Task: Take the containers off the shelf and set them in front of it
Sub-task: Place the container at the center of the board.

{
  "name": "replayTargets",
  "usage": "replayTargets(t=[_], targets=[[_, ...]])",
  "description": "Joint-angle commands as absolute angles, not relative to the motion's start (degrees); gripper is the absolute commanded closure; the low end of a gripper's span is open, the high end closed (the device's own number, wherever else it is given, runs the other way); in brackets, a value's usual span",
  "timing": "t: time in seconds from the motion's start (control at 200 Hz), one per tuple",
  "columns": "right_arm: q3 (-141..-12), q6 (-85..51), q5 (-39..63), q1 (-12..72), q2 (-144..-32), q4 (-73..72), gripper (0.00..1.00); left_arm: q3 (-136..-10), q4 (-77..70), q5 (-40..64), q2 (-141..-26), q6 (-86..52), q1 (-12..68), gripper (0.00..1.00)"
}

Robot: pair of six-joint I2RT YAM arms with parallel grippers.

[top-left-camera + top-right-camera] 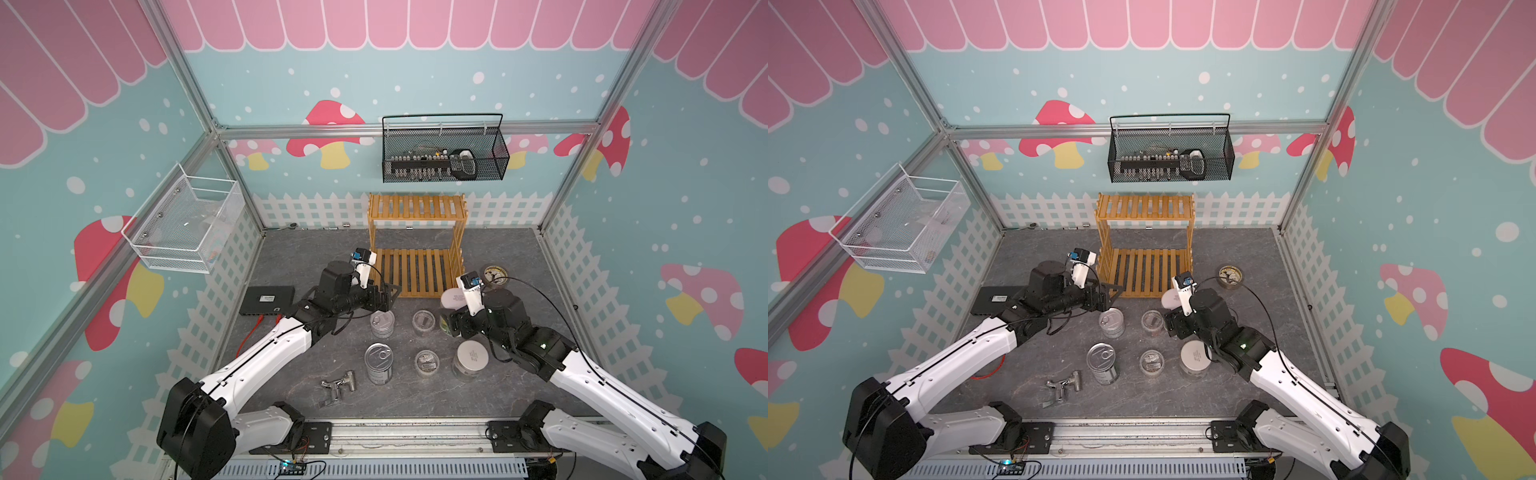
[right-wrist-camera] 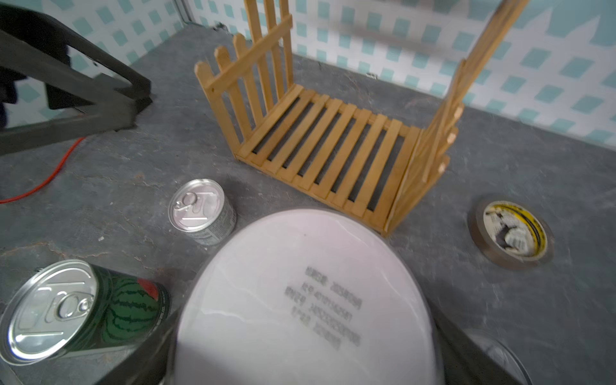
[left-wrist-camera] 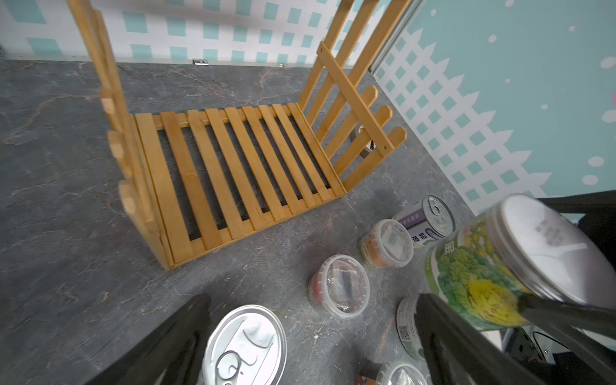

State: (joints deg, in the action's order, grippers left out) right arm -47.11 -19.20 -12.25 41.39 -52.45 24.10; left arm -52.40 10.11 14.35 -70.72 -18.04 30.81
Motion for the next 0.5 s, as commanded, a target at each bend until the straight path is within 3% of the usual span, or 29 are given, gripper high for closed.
replayTargets(t=[0.0, 0.26, 0.495], targets=[[-49.9, -27.5, -21.2, 41.9, -49.0, 33.3, 0.37, -52.6, 8.4, 15.7, -70.3, -18.8, 32.7, 0.01], [-50.4, -42.5, -34.7, 42.1, -45.8, 47.3, 0.37, -51.9, 7.5, 18.5, -70.2, -19.1, 36.4, 0.01], [-48.9, -55.1, -40.9, 42.1, -46.3, 55.1, 0.37, -52.2, 7.4, 19.7, -69.9, -18.7, 36.8, 0.01]])
